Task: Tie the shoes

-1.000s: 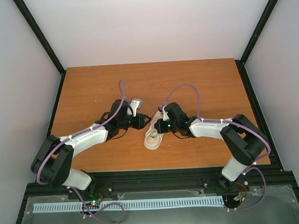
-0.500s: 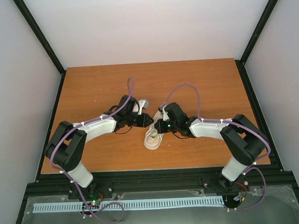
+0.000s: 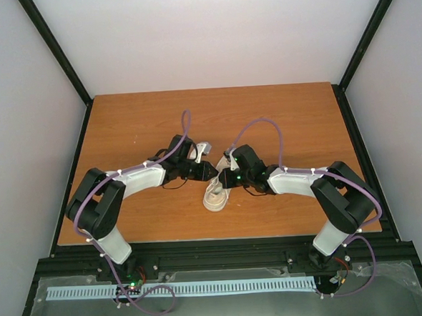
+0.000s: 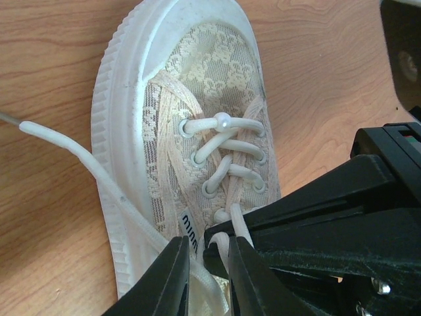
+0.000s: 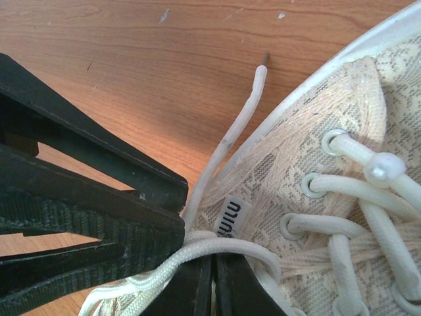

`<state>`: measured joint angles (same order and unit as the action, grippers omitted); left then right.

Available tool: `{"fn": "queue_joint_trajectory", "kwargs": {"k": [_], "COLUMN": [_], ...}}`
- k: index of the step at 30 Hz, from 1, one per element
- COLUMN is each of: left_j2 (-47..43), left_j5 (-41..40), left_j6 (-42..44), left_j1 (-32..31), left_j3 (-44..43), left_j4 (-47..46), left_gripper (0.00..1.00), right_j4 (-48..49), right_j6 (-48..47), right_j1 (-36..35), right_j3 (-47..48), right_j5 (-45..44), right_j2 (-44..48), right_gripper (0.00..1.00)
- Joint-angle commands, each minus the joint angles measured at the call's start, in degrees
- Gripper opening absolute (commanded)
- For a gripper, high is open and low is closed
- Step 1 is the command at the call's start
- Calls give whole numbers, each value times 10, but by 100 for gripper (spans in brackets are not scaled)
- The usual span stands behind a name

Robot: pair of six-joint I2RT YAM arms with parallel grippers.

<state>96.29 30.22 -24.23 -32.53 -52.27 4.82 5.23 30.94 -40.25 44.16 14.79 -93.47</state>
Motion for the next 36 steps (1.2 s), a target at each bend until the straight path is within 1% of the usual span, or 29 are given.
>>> {"fn": "queue_joint_trajectory", "kwargs": {"k": [1, 8, 15, 27, 36], "left_j2": [6, 17, 14, 20, 32], "left_j5": [24, 42, 53, 72, 88], "left_j6": [-4, -11, -13, -19, -21], "left_j1": [3, 3, 3, 3, 3], "left_j3": [-20, -19, -15, -13, -15], "left_j4": [-5, -19, -35, -49, -57], "left_gripper": [20, 21, 27, 30, 20], "right_j4": [-5, -6, -7, -7, -8], "right_j6": [0, 0, 0, 0, -1], "right_j1": [-4, -4, -4, -4, -4], "right_j3": [-9, -9, -7, -8, -8], "right_j5": [-17, -17, -17, -16, -18], "right_j2": [1, 0, 0, 2, 3], "right_gripper": [3, 3, 3, 3, 3]}}
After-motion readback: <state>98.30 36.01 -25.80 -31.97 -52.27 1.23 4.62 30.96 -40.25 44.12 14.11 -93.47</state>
